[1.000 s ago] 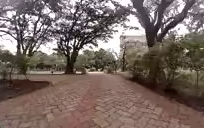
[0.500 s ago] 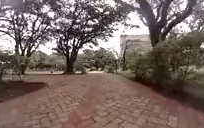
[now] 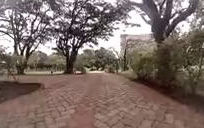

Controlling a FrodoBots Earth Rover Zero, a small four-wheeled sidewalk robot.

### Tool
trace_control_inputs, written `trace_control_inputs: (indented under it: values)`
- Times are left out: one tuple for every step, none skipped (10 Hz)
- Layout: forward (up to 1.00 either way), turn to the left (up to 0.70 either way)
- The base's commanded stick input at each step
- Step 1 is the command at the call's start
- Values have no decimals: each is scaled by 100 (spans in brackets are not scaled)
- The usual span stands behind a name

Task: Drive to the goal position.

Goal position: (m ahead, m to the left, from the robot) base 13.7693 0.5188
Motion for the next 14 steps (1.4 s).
trace_control_inputs:
  values:
    - [70,0]
    - [70,0]
    - [70,0]
    - [70,0]
    - [70,0]
    - [70,0]
    - [70,0]
    - [70,0]
    - [70,0]
    - [70,-35]
    - [70,-35]
    - [70,-19]
    - [70,-1]
    - [70,0]
